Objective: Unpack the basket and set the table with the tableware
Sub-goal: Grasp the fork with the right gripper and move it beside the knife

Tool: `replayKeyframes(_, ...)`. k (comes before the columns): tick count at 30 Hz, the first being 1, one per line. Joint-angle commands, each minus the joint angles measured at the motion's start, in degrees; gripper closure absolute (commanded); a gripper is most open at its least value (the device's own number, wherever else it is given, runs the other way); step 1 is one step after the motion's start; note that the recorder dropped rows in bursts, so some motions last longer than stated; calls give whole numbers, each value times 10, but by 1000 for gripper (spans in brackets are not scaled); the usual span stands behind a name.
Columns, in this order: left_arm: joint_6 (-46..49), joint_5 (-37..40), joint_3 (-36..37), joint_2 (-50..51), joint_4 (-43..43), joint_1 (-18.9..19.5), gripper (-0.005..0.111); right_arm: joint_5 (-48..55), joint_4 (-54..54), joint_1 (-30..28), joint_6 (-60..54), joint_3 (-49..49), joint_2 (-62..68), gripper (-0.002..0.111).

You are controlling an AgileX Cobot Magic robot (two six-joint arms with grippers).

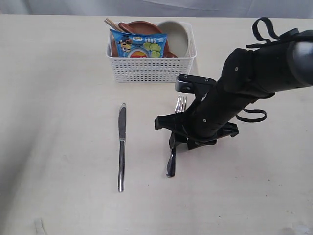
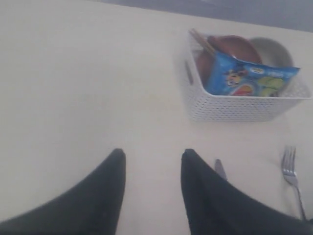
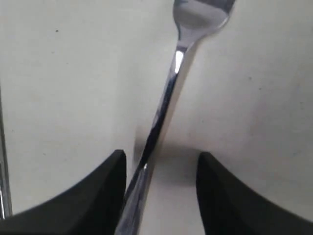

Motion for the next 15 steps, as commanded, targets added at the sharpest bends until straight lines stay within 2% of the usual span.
replayKeyframes(1, -2, 9, 2, -6, 19, 38, 70, -20, 10, 0, -12, -5, 5, 64)
replayKeyframes(5, -1, 8, 2, -6, 19, 41, 70, -17, 12, 5, -9, -22, 21, 64)
replayKeyframes(9, -1, 9, 2, -6, 19, 41, 70, 13, 10, 9, -1, -49, 47, 69)
replayKeyframes(12, -1, 9, 2, -6, 19, 41, 70, 42, 10, 9, -5, -63, 61, 80)
replayKeyframes(15, -1, 9, 2, -6, 19, 41, 70, 58, 10, 9, -17, -64, 61, 96)
